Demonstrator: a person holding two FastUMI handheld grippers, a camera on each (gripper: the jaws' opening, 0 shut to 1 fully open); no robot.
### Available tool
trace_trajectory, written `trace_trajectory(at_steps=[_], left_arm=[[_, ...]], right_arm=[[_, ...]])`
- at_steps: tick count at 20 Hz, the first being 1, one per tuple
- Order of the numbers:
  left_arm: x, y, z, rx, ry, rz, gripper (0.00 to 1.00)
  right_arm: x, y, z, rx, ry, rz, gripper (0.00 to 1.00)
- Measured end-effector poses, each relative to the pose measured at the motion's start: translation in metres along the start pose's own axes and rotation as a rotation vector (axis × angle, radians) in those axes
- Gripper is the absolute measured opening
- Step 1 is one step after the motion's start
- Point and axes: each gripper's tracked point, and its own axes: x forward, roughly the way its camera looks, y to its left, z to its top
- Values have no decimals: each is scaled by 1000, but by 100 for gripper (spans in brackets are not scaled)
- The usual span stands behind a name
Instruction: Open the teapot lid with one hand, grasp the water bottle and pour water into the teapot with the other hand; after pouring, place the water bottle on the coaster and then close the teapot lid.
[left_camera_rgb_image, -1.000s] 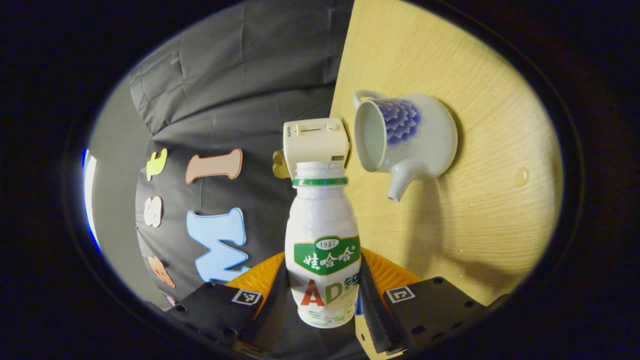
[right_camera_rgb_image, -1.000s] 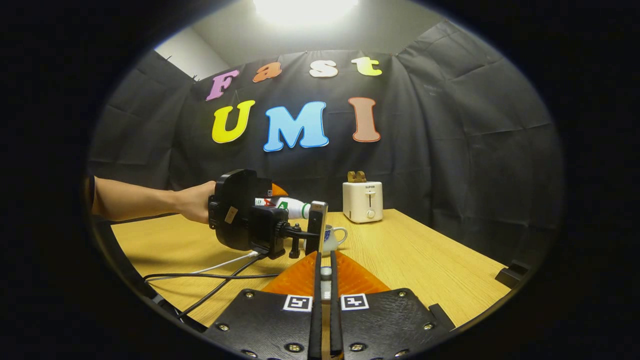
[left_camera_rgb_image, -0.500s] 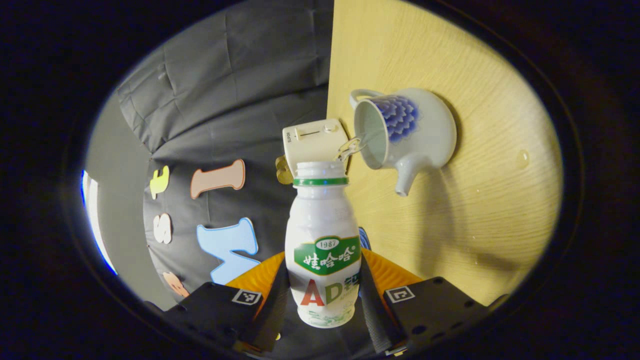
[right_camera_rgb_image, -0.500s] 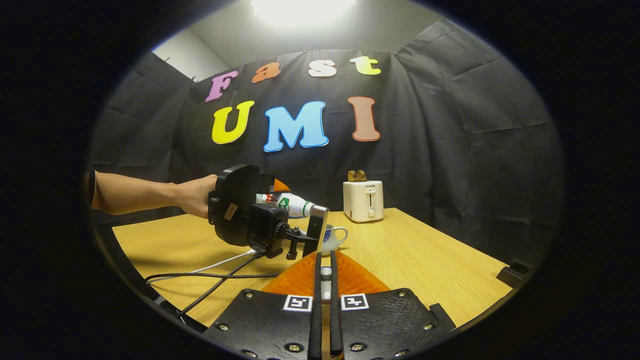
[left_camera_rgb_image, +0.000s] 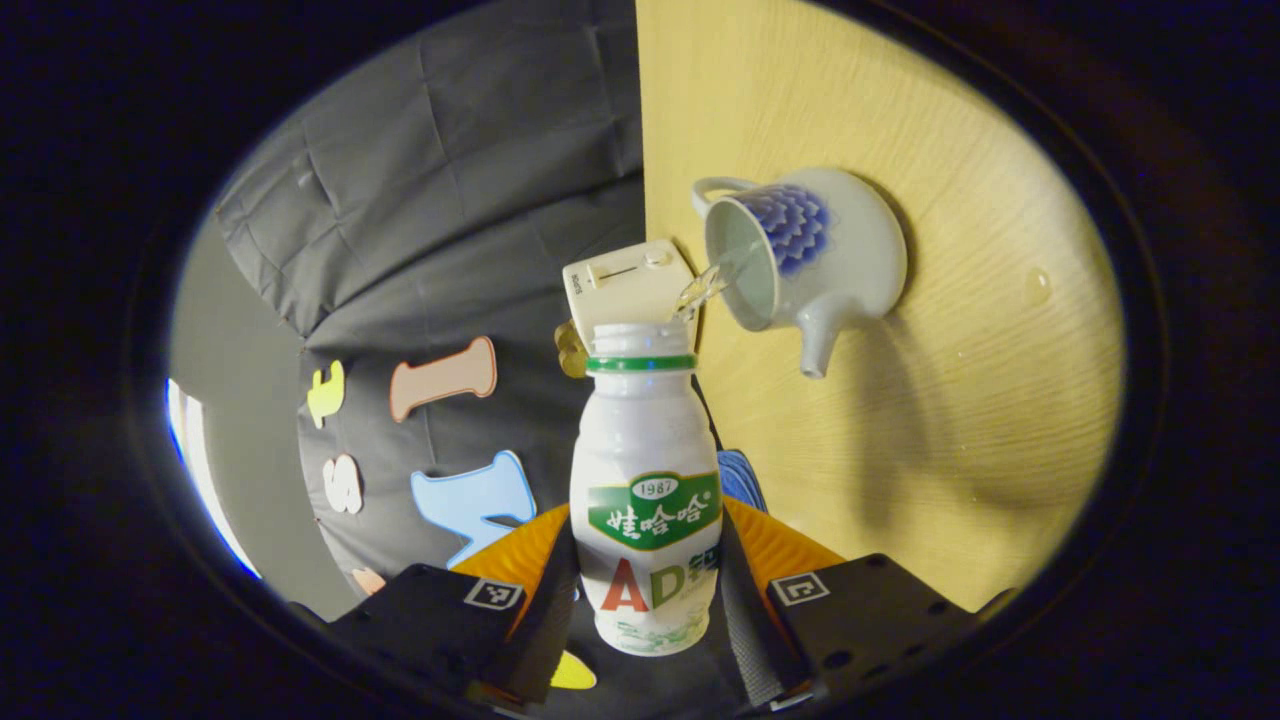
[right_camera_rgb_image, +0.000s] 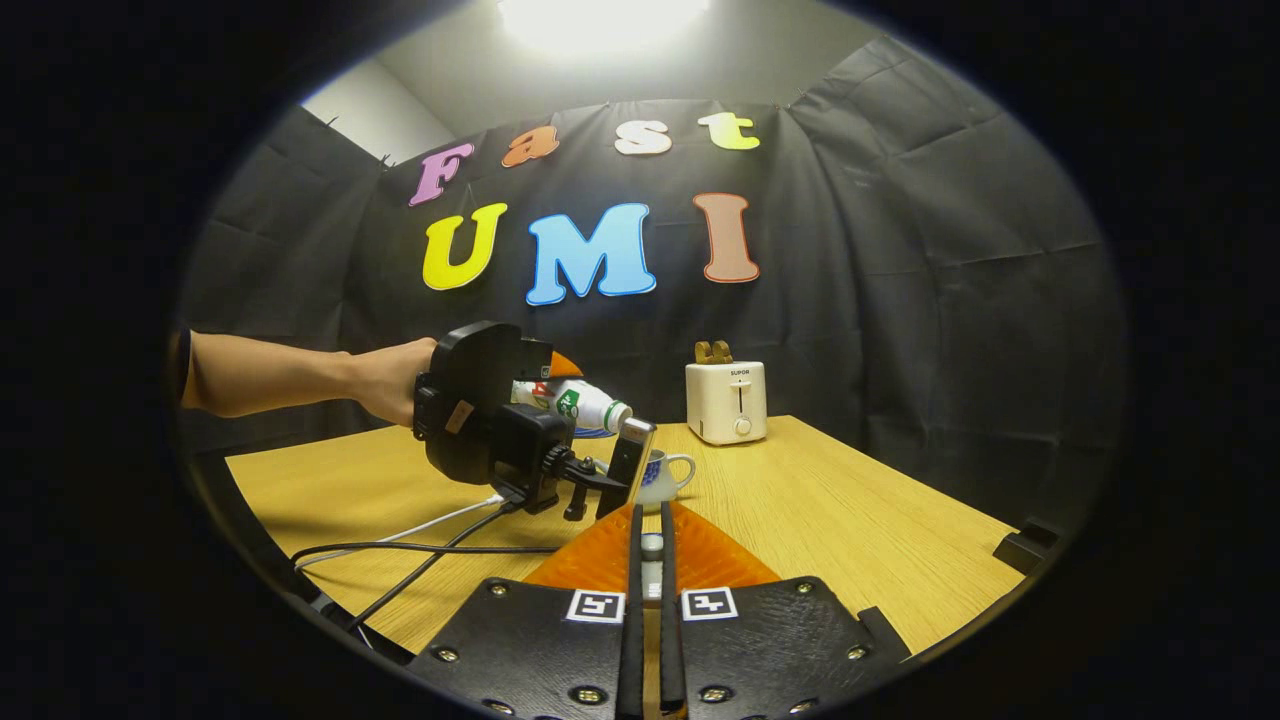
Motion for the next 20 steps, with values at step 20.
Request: trace_trajectory(at_steps=[20], left_arm=[[5, 6, 7, 177, -15, -12, 75]], right_arm=[[0, 1, 0, 11, 2, 9, 6]])
